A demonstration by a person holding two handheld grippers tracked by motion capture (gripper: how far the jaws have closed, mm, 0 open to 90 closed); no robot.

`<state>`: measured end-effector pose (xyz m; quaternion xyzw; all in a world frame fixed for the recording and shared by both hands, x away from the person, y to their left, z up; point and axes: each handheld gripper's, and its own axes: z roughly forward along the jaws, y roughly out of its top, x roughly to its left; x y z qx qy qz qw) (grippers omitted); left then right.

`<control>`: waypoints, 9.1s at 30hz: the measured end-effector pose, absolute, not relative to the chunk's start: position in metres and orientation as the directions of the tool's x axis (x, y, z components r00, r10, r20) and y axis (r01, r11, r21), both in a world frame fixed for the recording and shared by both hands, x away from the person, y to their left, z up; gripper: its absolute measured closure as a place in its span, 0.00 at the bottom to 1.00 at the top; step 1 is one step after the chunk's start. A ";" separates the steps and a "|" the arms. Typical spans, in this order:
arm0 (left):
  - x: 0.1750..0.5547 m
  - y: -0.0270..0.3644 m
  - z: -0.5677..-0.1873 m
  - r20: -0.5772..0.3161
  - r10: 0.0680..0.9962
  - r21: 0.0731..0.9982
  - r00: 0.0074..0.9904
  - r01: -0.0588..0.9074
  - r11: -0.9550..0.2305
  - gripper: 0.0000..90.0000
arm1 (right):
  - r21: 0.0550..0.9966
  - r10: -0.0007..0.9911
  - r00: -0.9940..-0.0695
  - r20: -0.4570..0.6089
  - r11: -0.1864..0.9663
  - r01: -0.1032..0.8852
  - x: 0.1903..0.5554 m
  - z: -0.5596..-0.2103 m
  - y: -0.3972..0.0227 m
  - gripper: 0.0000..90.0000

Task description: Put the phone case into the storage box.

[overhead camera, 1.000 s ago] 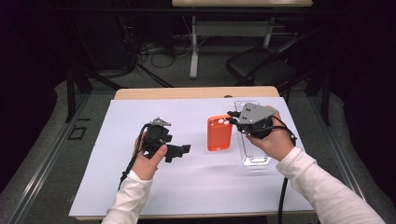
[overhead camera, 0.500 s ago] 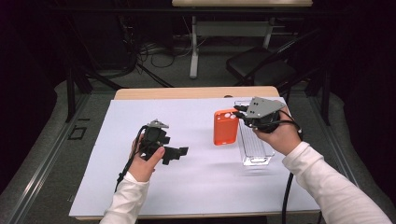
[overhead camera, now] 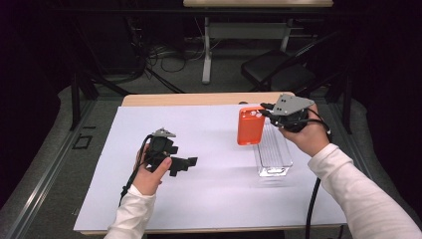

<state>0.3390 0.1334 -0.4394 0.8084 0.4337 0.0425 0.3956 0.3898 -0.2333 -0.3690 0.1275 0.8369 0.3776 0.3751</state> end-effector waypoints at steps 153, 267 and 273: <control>0.341 0.147 -0.452 -0.287 0.777 0.648 0.560 0.711 -0.272 0.17 | 0.647 0.591 -0.473 -0.653 0.760 0.056 0.527 -0.466 -0.281 0.67; 0.338 0.152 -0.445 -0.305 0.754 0.663 0.582 0.698 -0.271 0.17 | 0.805 0.877 -0.480 0.037 0.258 0.534 0.483 -0.406 -0.280 0.00; 0.337 0.151 -0.445 -0.298 0.750 0.661 0.591 0.694 -0.284 0.17 | 0.809 0.864 -0.502 0.029 0.275 0.520 0.466 -0.408 -0.274 0.00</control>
